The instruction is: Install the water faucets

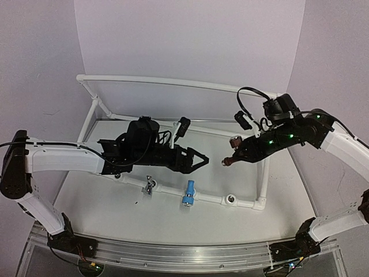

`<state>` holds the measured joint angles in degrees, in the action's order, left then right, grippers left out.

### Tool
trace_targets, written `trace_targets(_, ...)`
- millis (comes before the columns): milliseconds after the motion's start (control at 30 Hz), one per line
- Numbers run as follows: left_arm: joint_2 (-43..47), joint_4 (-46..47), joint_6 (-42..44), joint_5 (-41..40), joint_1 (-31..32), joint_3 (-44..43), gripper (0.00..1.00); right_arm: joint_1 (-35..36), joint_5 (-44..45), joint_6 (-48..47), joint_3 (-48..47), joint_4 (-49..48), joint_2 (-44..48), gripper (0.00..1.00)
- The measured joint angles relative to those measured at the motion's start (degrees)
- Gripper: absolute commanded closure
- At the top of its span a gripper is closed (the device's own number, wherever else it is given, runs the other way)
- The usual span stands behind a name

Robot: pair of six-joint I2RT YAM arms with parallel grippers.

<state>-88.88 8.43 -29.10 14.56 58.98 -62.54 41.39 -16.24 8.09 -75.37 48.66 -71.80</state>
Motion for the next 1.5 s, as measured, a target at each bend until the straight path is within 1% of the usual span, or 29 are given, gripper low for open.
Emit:
trace_targets(100, -2.9, 1.7, 3.0, 9.7, 0.1, -1.5, 0.17, 0.0, -6.5, 2.1, 0.0, 0.0, 0.6, 1.00)
trace_targets(167, -4.4, 2.7, 4.3, 13.6, 0.3, -2.0, 0.18, 0.0, -9.5, 3.0, 0.0, 0.0, 1.1, 1.00)
trace_targets(267, -5.6, 4.3, 5.8, 17.0, 0.3, -2.0, 0.21, 0.0, -13.0, 4.1, 0.1, 0.0, 1.8, 1.00)
trace_targets(433, -6.4, 6.8, 8.1, 20.0, 0.8, -2.1, 0.24, 0.0, -16.9, 5.6, 0.8, 0.0, 2.3, 1.00)
trace_targets(567, -7.5, 8.2, 10.6, 21.5, 2.2, -2.7, 0.29, 0.0, -18.8, 6.4, 1.4, -0.1, 2.3, 1.00)
trace_targets(767, -8.1, 9.0, 14.0, 22.7, 4.2, -3.1, 0.45, 0.0, -21.0, 7.4, 1.7, -0.1, 2.3, 0.97)
trace_targets(933, -8.1, 9.5, 15.1, 22.9, 4.4, -3.2, 0.50, 0.0, -22.4, 7.9, 2.7, -0.2, 2.3, 0.97)
trace_targets(1067, -8.1, 9.6, 16.1, 22.8, 4.6, -4.3, 0.57, 0.0, -23.1, 8.4, 3.2, -0.2, 2.3, 0.97)
trace_targets(1167, -8.3, 9.5, 16.7, 22.7, 4.8, -5.0, 0.59, 0.0, -23.8, 8.6, 3.2, -0.2, 2.3, 0.97)
trace_targets(1367, -9.5, 9.2, 17.3, 22.8, 5.2, -6.4, 0.57, 0.0, -24.2, 8.7, 3.2, -0.2, 2.3, 0.97)
trace_targets(1433, -9.8, 8.9, 17.4, 22.8, 5.3, -6.8, 0.59, 0.0, -24.2, 8.7, 3.2, -0.2, 2.3, 0.97)
trace_targets(1500, -10.1, 8.3, 17.6, 22.9, 5.4, -7.2, 0.63, 0.0, -24.3, 8.8, 3.2, -0.2, 2.3, 0.97)
